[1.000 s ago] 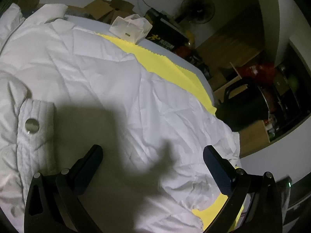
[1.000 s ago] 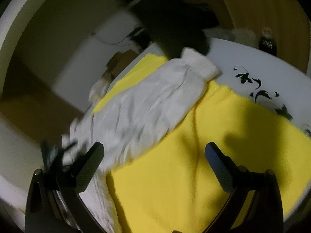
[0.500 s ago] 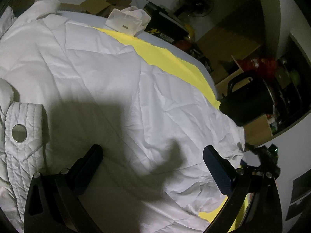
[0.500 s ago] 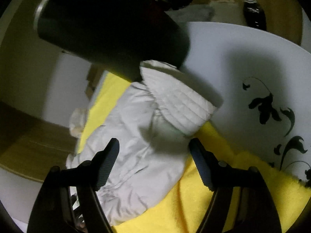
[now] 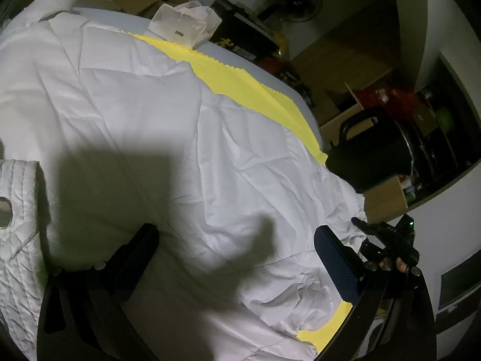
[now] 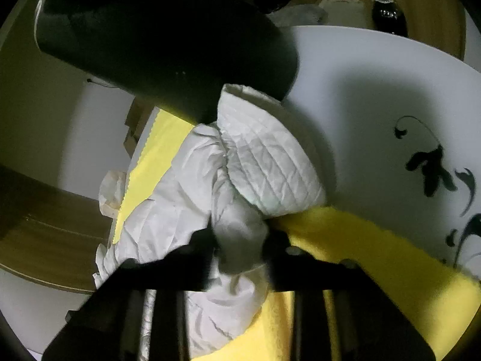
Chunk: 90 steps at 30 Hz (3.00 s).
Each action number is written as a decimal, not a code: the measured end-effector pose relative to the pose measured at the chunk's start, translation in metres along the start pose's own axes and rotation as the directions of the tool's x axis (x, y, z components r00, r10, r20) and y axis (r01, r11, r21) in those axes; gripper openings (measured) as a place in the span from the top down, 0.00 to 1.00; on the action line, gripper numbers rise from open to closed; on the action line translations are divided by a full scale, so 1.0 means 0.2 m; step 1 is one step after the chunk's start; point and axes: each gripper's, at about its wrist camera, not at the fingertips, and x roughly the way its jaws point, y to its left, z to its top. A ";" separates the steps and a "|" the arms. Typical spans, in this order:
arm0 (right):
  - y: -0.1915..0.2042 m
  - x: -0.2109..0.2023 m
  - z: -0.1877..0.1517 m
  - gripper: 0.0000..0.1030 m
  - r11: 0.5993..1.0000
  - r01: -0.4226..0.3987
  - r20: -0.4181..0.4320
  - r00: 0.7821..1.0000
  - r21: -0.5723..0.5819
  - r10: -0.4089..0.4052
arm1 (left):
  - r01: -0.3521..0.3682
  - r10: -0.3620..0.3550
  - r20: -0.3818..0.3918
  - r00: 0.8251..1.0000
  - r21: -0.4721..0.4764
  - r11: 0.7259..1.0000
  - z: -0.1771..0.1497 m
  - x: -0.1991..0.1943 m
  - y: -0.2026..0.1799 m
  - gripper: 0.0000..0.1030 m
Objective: Fold large clothes
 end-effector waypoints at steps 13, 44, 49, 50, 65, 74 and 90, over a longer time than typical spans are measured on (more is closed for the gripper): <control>0.25 -0.27 -0.01 0.94 0.990 -0.044 0.161 0.985 -0.131 0.065 | 0.010 -0.009 0.008 1.000 -0.017 1.000 0.00 0.01 0.01 0.00; 2.30 -0.02 -1.99 0.93 0.529 -0.003 0.101 0.981 -0.848 0.168 | -0.094 0.238 0.451 0.860 -0.319 0.943 -0.82 -2.10 0.75 0.00; 2.32 0.31 -2.52 0.94 0.407 0.007 0.042 0.996 -0.913 0.077 | -0.057 0.247 0.443 0.862 -0.399 0.915 -1.05 -2.21 0.94 0.00; 2.32 0.35 -2.59 0.94 0.379 0.023 0.051 0.997 -0.925 0.065 | -0.054 0.251 0.443 0.861 -0.410 0.911 -1.09 -2.23 0.97 0.00; 2.13 0.59 -2.88 0.18 0.228 -0.034 -0.060 0.993 -0.973 -0.105 | 0.040 0.182 0.481 0.858 -0.415 0.909 -1.21 -2.29 1.04 0.00; 1.85 -0.22 -2.07 0.14 0.624 -0.301 -0.201 0.953 -0.721 0.228 | 0.184 -0.058 0.428 0.902 -0.260 0.948 -0.75 -2.04 0.75 0.00; 1.26 -0.62 -1.62 0.14 0.705 -0.175 0.017 0.966 -0.687 0.256 | 0.091 0.105 0.322 0.941 -0.537 0.839 -0.34 -1.43 1.15 0.04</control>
